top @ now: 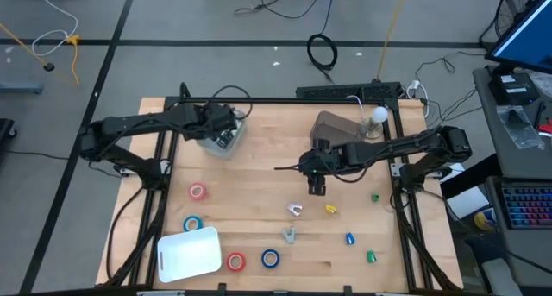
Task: Pick and place Stapler, Stapler remover, tape
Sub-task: Put the black stapler into the gray bin
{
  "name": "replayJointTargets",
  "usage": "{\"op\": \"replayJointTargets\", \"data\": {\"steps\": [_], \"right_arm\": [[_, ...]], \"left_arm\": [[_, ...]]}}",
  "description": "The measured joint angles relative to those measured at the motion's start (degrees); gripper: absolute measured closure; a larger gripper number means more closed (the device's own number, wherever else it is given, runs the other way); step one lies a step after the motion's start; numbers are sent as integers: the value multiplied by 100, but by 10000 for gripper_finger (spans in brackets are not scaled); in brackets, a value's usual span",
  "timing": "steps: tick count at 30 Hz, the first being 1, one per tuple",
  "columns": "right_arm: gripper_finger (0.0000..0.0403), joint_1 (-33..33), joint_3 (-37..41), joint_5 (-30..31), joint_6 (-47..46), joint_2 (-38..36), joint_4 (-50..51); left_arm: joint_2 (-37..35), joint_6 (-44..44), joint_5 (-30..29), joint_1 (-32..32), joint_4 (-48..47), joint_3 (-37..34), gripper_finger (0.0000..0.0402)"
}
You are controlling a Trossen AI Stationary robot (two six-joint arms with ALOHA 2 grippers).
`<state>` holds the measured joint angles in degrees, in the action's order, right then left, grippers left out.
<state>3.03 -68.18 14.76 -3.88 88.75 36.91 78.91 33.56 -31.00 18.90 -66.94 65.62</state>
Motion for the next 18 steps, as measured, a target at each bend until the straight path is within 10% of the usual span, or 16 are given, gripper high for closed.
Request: {"op": "replayJointTargets", "data": {"steps": [18], "right_arm": [[197, 0, 0, 4, -149, 0, 0]], "left_arm": [[-12, -417, 640, 817, 1709, -1156, 257]]}}
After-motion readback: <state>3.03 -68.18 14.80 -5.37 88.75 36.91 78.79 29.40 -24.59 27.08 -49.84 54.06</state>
